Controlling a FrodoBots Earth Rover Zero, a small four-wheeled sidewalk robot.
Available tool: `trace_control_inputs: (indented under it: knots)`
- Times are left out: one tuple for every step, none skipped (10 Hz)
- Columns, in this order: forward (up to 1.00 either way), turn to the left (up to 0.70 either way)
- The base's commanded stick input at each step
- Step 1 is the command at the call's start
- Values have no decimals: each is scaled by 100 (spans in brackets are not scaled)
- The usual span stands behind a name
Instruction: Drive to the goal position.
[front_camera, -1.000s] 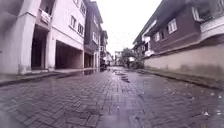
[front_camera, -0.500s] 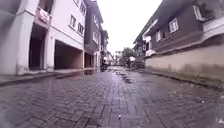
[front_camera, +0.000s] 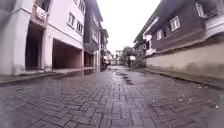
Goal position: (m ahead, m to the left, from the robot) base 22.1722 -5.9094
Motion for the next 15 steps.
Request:
trace_control_inputs:
  knots:
    - [50,0]
    - [50,0]
    - [50,0]
    - [50,0]
    - [50,0]
    - [50,0]
    - [50,0]
    - [50,0]
    - [50,0]
    - [50,0]
    - [50,0]
    - [50,0]
    - [50,0]
    - [50,0]
    - [50,0]
